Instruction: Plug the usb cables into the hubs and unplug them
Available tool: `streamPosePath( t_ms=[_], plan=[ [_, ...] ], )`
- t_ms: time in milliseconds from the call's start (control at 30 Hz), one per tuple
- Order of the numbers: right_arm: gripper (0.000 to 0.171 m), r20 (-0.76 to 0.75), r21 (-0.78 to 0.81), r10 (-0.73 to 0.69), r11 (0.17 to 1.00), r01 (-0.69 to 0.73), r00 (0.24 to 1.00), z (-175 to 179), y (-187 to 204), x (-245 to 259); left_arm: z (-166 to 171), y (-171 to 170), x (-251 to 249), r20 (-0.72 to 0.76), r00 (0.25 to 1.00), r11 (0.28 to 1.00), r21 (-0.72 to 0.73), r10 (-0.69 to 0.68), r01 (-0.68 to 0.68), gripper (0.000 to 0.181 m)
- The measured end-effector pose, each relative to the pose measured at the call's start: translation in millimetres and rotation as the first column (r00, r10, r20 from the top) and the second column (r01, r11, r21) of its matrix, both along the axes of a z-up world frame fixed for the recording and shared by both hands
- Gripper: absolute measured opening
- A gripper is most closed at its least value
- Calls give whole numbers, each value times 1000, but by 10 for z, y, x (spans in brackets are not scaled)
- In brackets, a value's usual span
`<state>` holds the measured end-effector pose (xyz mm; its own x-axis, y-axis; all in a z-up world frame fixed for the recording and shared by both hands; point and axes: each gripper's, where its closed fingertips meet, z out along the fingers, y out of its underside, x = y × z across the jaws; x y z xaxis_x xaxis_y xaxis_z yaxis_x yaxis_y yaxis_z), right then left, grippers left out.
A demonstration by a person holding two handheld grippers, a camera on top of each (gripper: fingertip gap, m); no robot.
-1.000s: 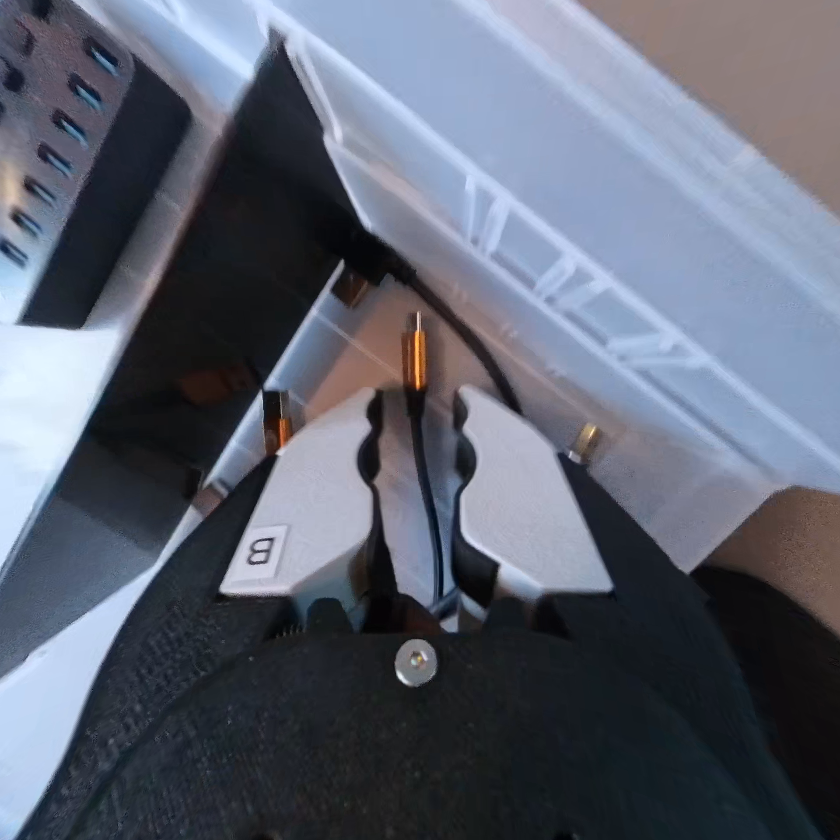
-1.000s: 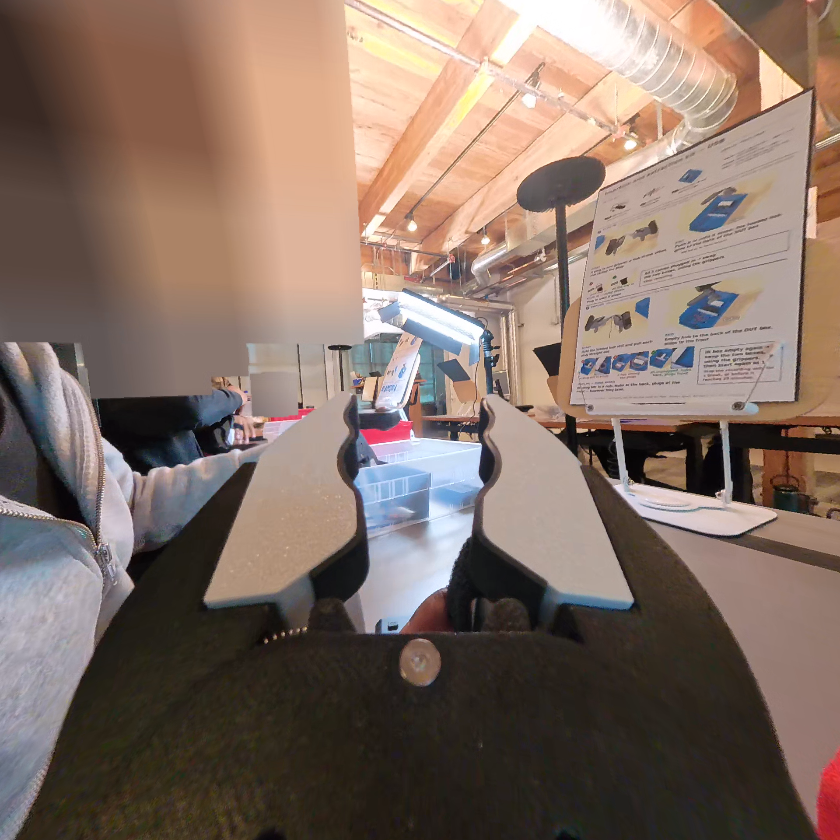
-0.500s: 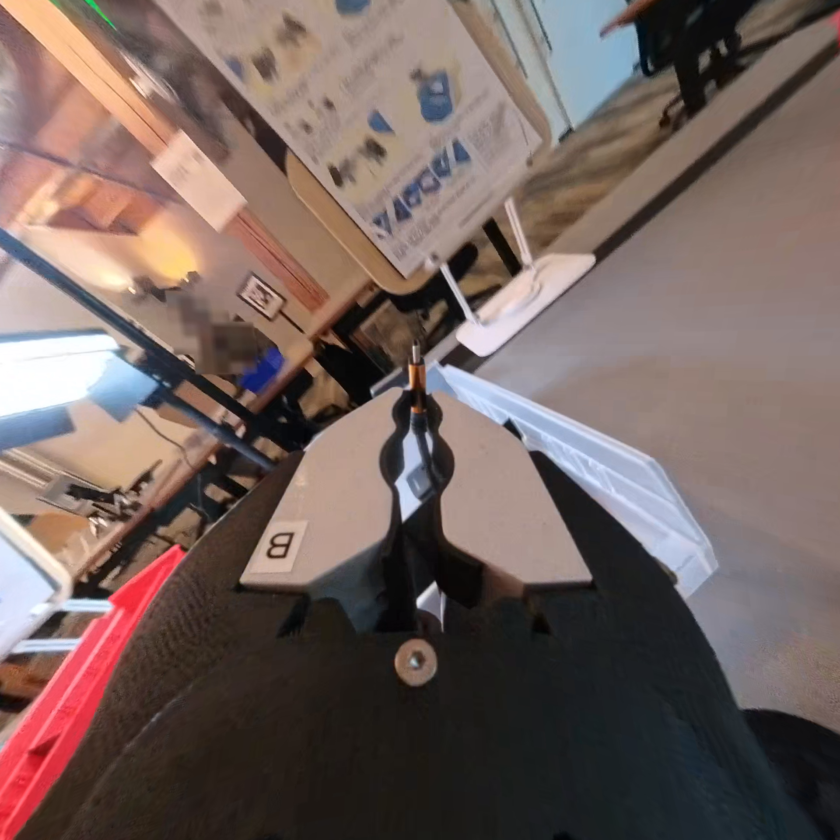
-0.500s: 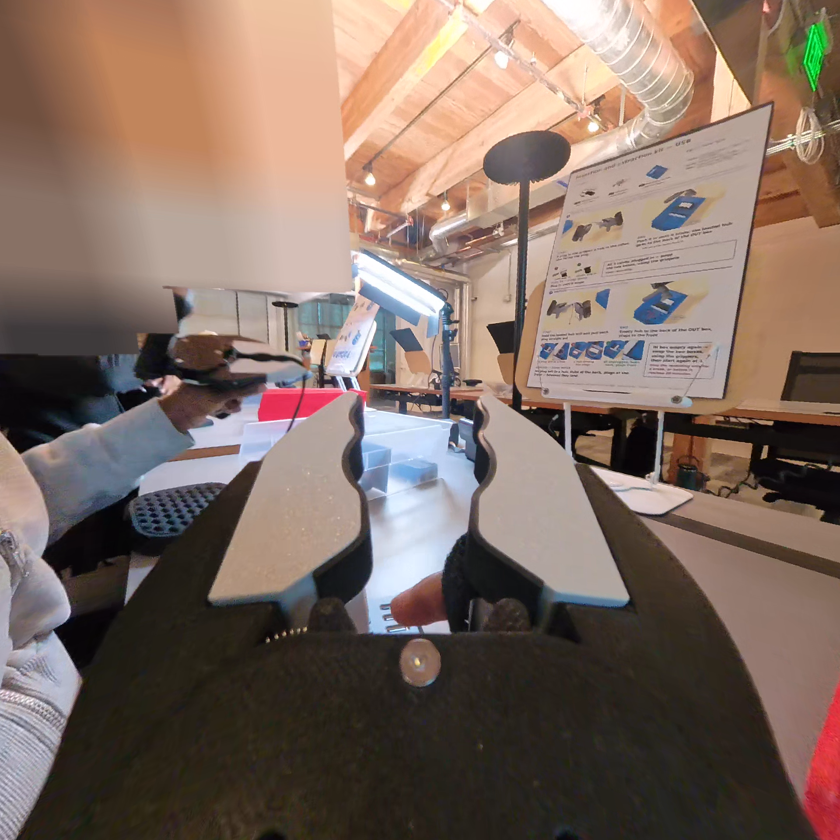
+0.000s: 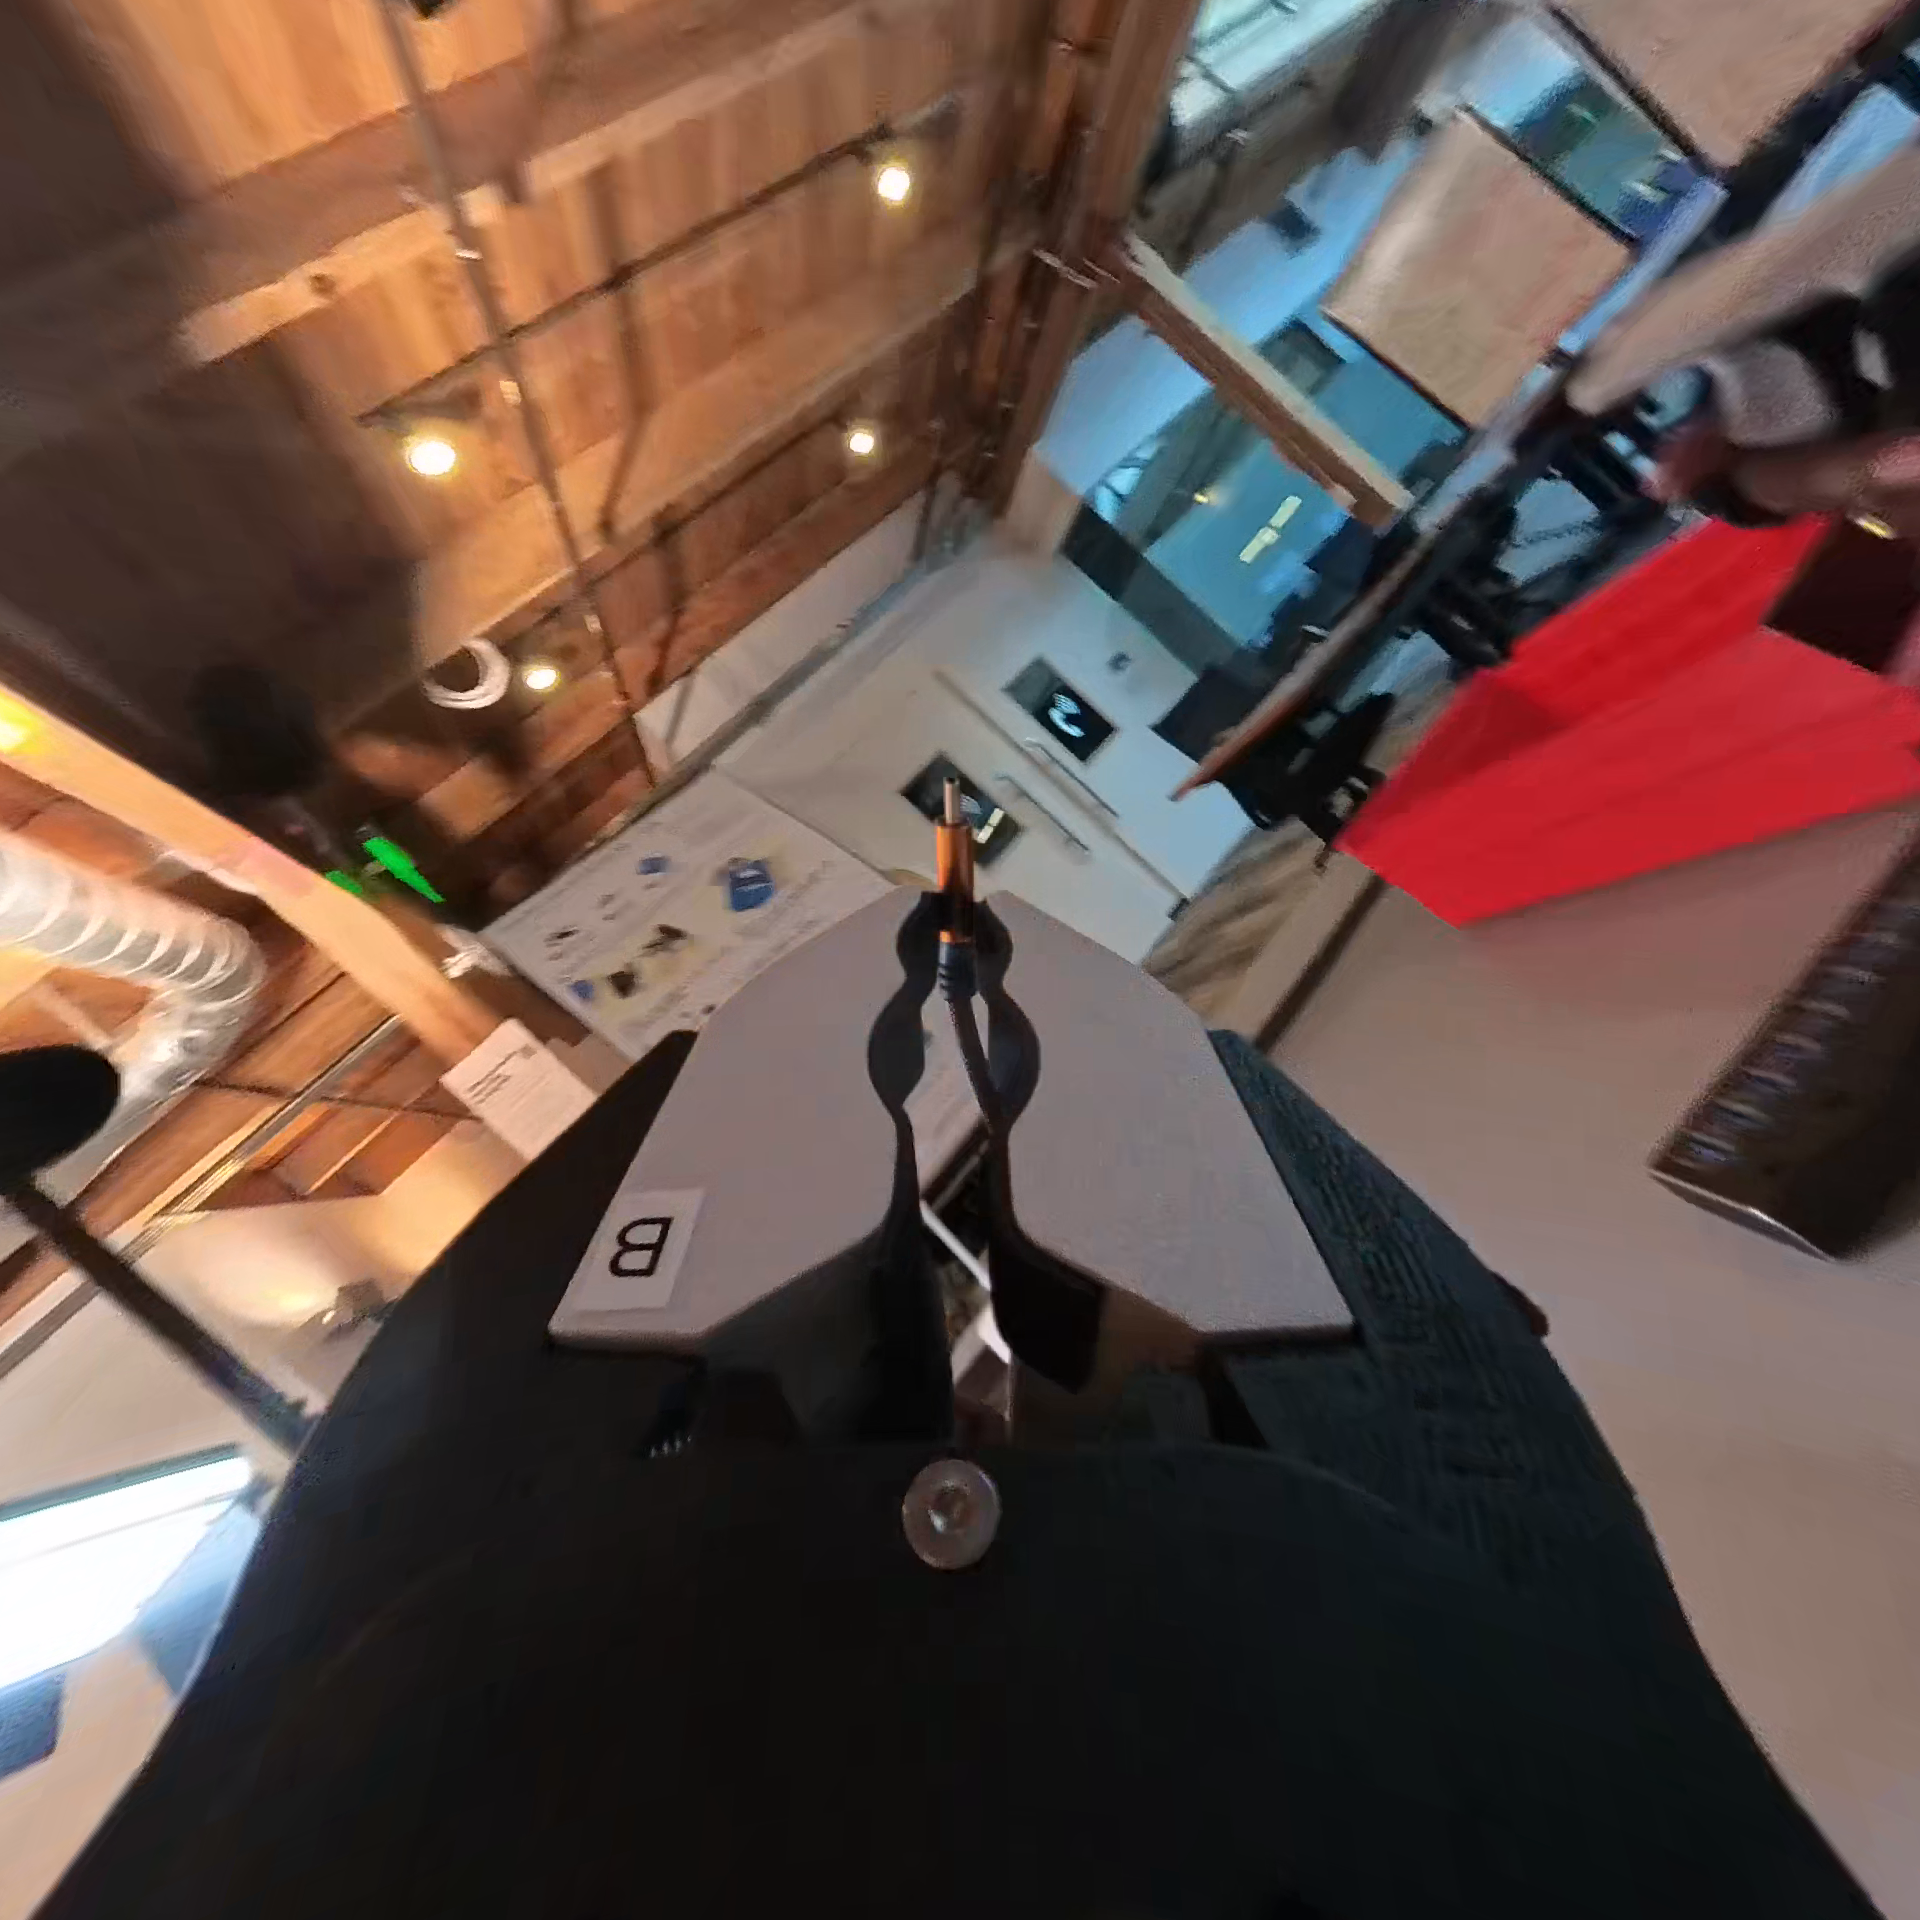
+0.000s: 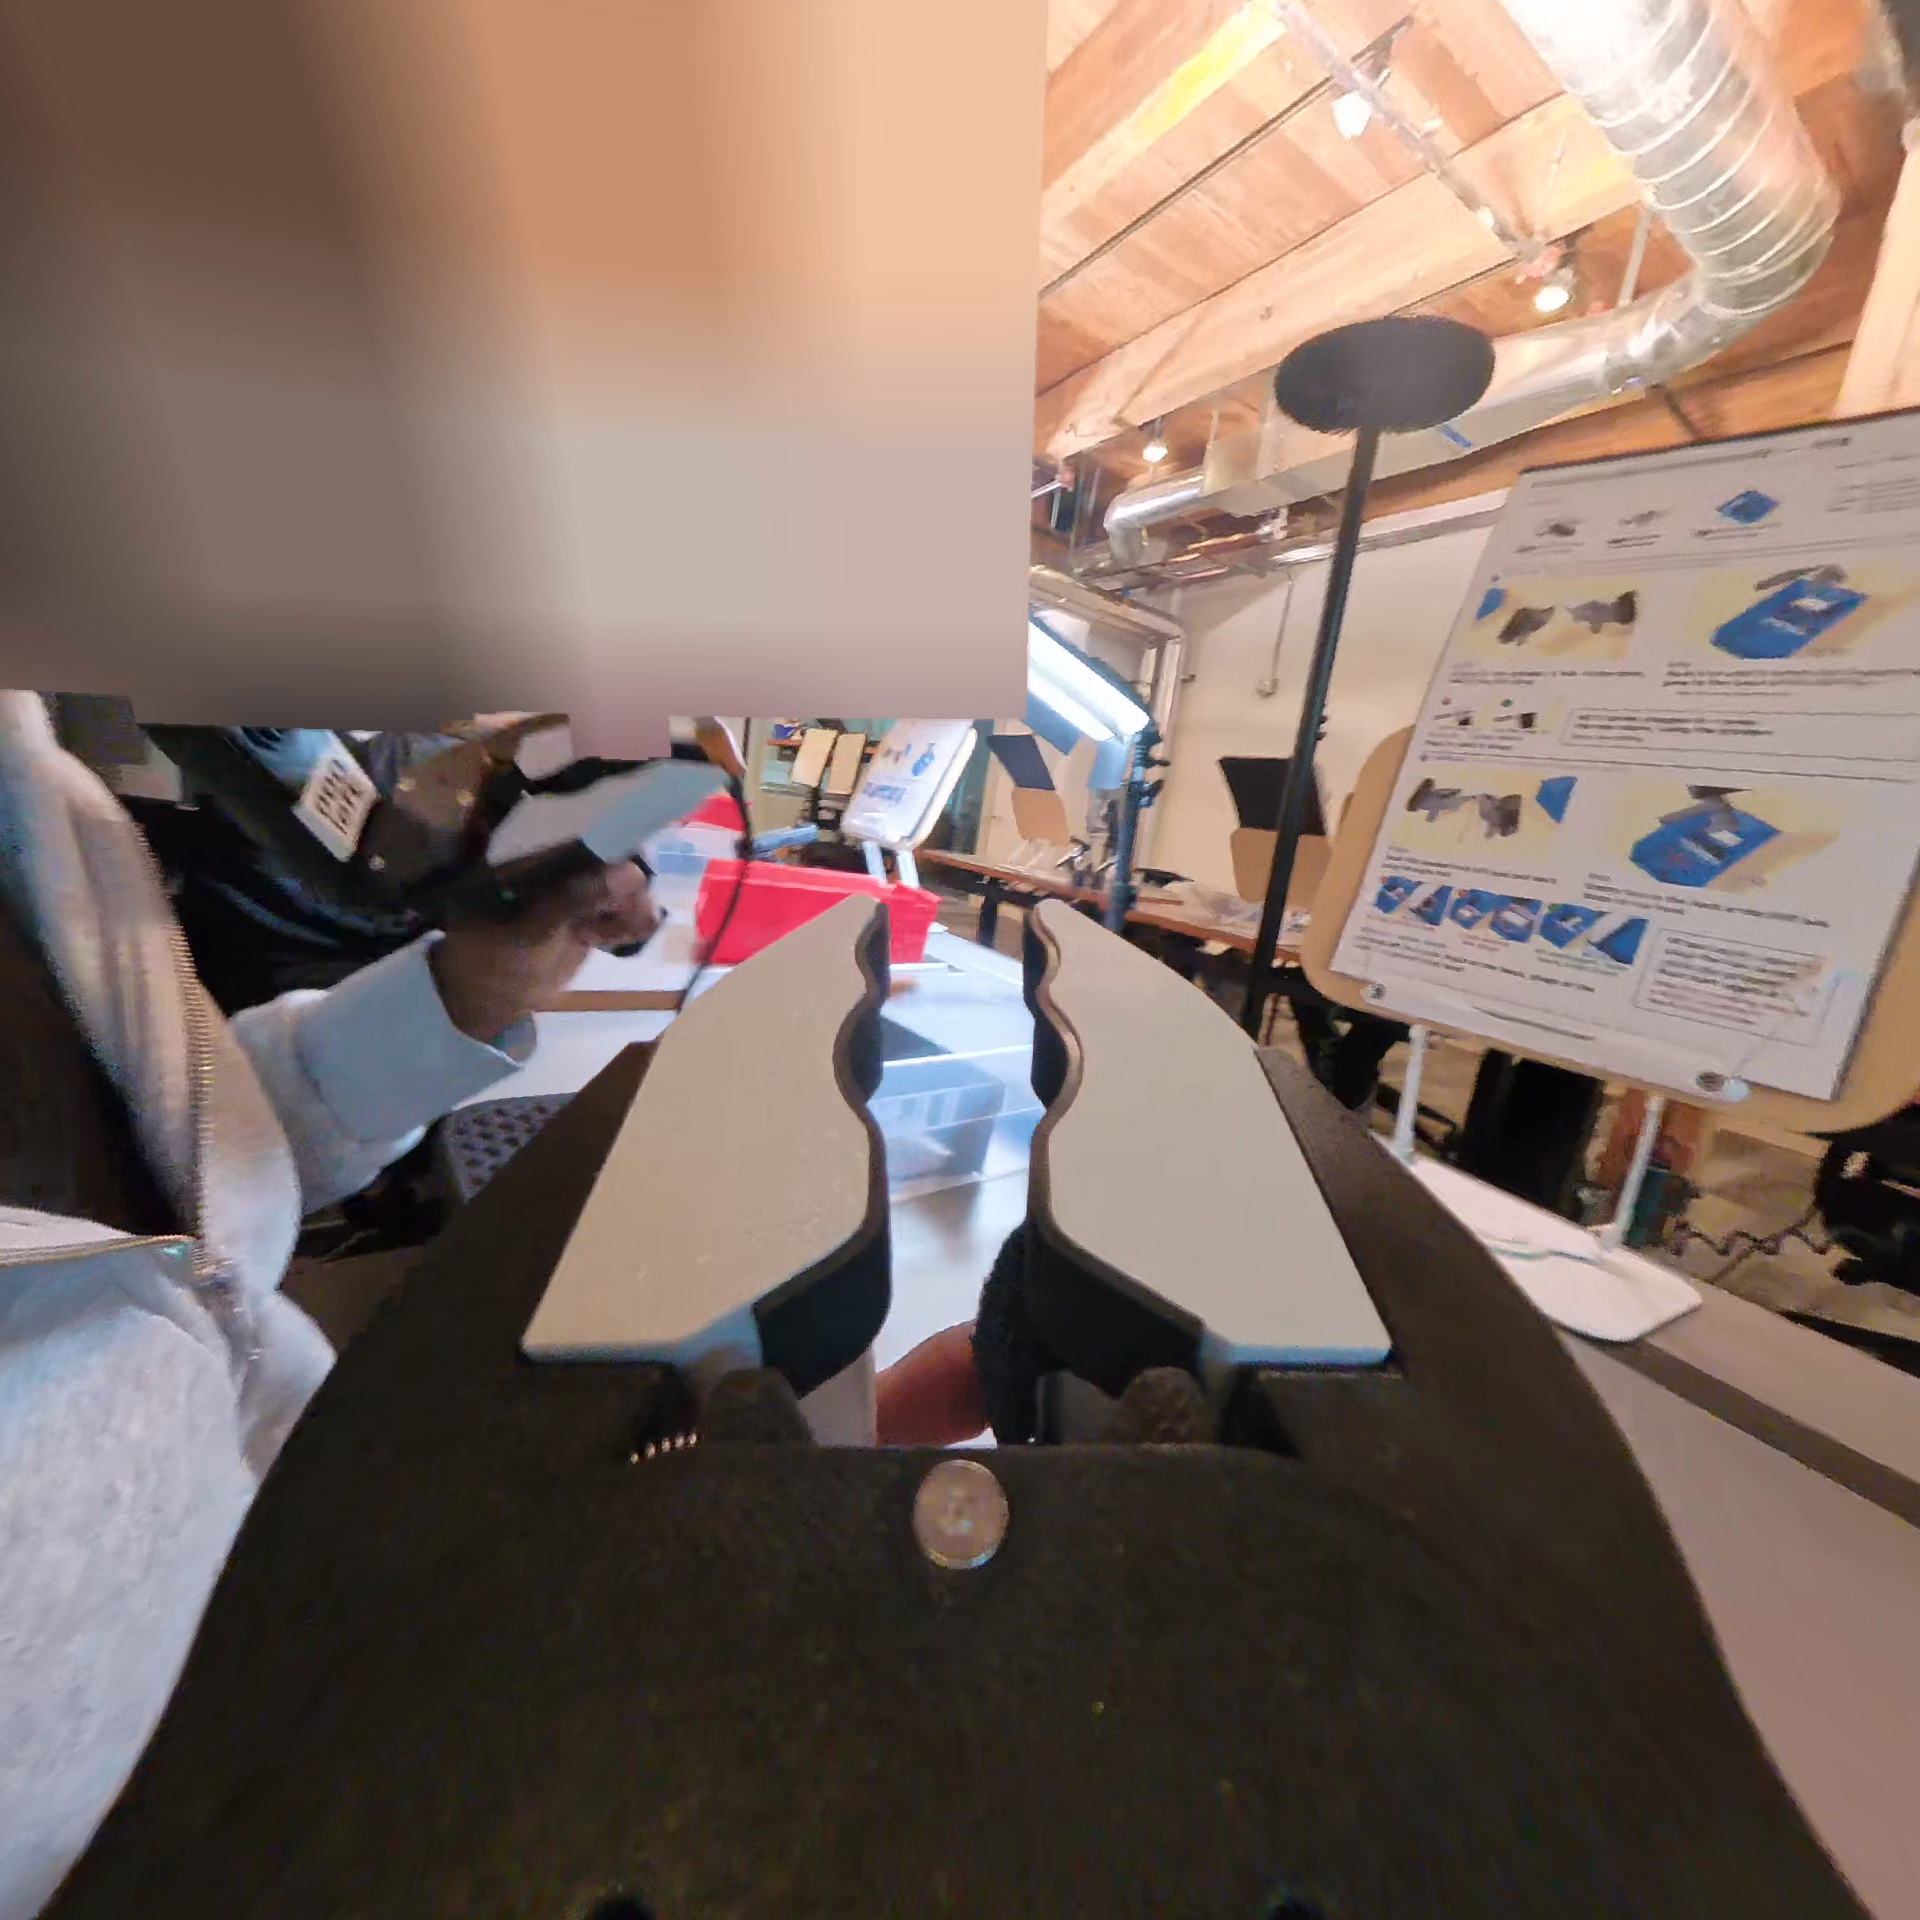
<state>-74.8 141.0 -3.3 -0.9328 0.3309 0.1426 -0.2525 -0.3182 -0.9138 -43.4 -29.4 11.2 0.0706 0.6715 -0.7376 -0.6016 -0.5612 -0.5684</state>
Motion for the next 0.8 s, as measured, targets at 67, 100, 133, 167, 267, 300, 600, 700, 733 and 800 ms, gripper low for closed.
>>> streamPosePath(
  t_ms=[67,100,133,167,267,300,600,700,733,800],
  plan=[
    [24,37,64,60,996,-62,998,-50,-107,74,-316,221,-100,61,998,997,-71,-21,25,7],
    [25,57,107,101,988,-107,993,-100,-168,127,-445,316,-139,86,996,995,-89,-36,44,7],
    [25,84,152,146,976,-157,986,-161,-225,184,-572,403,-170,115,992,993,-102,-52,64,7],
    [26,116,197,183,959,-203,976,-232,-272,230,-690,485,-196,144,987,989,-120,-68,85,7],
    [29,99,333,260,901,-279,960,-396,-264,411,-928,687,-222,199,974,975,-168,-110,145,7],
    [26,73,342,259,900,-269,963,-382,-194,440,-990,742,-221,222,966,970,-175,-129,170,7],
    [17,104,415,171,888,-199,980,-470,-2,358,-1295,1087,-225,371,895,936,-146,-249,321,7],
    [20,125,507,183,833,-221,975,-750,-343,315,-1333,1132,-240,375,896,930,-178,-238,322,7],
    [21,97,538,188,816,-211,977,-837,-448,319,-1350,1141,-241,383,893,926,-188,-237,327,7],
    [22,5,575,176,805,-147,984,-938,-593,293,-1411,1141,-243,419,879,918,-208,-229,339,7]
  ],
)
